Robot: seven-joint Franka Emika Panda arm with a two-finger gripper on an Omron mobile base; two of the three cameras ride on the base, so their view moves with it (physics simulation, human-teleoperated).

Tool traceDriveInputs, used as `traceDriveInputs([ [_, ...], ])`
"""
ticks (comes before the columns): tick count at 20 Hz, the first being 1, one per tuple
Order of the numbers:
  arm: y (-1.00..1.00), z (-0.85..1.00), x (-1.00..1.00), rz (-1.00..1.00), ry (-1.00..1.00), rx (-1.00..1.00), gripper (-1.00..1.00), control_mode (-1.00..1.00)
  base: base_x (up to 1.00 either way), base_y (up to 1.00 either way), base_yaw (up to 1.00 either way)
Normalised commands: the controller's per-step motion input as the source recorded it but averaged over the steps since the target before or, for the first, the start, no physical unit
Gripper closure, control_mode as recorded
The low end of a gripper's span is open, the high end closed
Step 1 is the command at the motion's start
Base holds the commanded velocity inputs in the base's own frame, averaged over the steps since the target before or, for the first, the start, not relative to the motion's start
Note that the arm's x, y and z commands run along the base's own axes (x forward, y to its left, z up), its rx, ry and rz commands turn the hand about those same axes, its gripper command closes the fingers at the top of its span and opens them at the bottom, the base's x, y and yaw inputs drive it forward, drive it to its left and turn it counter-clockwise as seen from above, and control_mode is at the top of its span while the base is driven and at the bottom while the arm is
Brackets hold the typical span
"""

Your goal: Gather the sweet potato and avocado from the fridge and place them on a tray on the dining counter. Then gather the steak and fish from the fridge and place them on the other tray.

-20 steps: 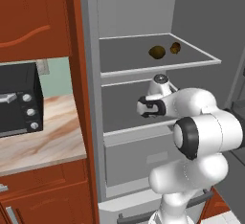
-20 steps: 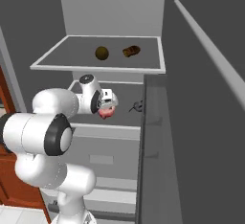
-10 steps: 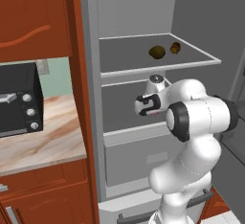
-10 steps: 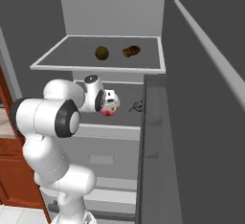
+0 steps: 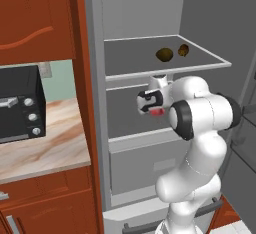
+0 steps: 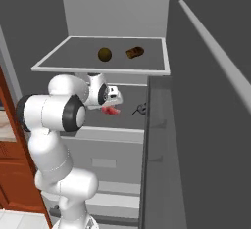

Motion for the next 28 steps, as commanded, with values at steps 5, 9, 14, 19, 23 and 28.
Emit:
traceDriveInputs([
  [5, -0.43, -0.49, -0.49, 0.00, 0.00, 0.02, -1.00, -1.00, 0.00, 0.00, 0.00],
  [9, -0.37, -0.43, -0.51, 0.00, 0.00, 0.00, -1.00, -1.00, 0.00, 0.00, 0.00],
  [14, -0.30, -0.32, -0.08, 0.00, 0.00, 0.00, 1.00, -1.00, 0.00, 0.00, 0.00],
  [19, -0.28, -0.29, -0.02, 0.00, -0.01, 0.01, 1.00, -1.00, 0.00, 0.00, 0.00],
  [23, -0.11, -0.15, -0.16, 0.02, -0.05, 0.01, 1.00, -1.00, 0.00, 0.00, 0.00],
  [28, 0.01, -0.01, -0.70, 0.01, -0.17, 0.00, 1.00, -1.00, 0.00, 0.00, 0.00],
])
